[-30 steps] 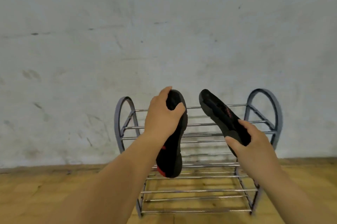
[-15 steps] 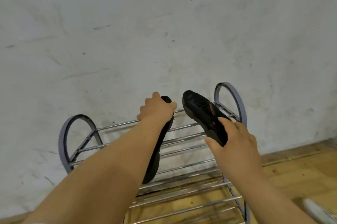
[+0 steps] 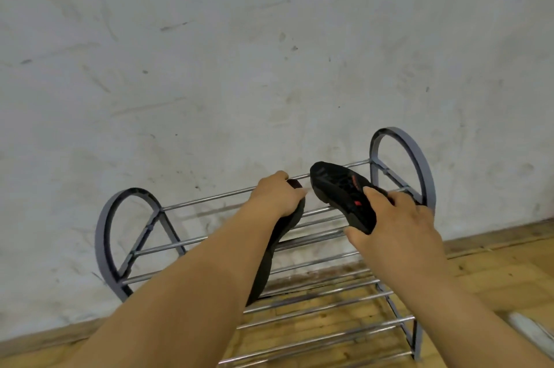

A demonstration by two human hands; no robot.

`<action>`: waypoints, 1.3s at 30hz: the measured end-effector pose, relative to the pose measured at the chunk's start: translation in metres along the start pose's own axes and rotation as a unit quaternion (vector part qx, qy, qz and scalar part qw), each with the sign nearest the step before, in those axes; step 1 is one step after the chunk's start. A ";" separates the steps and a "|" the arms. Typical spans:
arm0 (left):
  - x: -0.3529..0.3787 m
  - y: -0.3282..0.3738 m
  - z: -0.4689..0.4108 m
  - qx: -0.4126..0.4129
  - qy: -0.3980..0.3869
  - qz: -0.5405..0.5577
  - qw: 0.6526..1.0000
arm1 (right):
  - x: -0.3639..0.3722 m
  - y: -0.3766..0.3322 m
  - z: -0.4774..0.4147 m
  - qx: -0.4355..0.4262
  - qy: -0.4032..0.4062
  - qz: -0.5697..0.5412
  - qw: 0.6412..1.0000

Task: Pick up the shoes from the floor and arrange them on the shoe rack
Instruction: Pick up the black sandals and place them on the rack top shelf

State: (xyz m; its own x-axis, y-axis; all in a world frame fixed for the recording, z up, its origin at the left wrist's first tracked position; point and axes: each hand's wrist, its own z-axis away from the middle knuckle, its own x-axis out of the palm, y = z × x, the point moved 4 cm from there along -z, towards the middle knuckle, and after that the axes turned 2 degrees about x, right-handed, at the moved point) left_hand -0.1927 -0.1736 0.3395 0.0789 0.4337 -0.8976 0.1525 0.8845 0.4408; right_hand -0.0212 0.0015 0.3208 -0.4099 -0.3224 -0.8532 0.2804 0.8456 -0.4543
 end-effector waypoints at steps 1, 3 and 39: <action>0.000 -0.001 0.005 0.010 -0.006 0.003 1.000 | -0.001 0.000 0.002 0.002 -0.003 0.002 1.000; -0.002 -0.003 0.016 0.015 -0.015 0.011 1.000 | -0.002 0.000 0.007 0.003 -0.007 0.006 1.000; -0.002 -0.058 0.163 0.087 0.092 0.154 0.980 | 0.001 0.036 0.019 -0.072 -0.092 -0.162 0.980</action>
State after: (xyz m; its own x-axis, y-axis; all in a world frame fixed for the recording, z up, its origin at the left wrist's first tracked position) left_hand -0.0407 -0.2536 0.3168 -0.0283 0.7132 -0.7004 0.3160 0.6712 0.6706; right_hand 0.0052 0.0233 0.2989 -0.2900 -0.6440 -0.7079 0.0306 0.7331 -0.6794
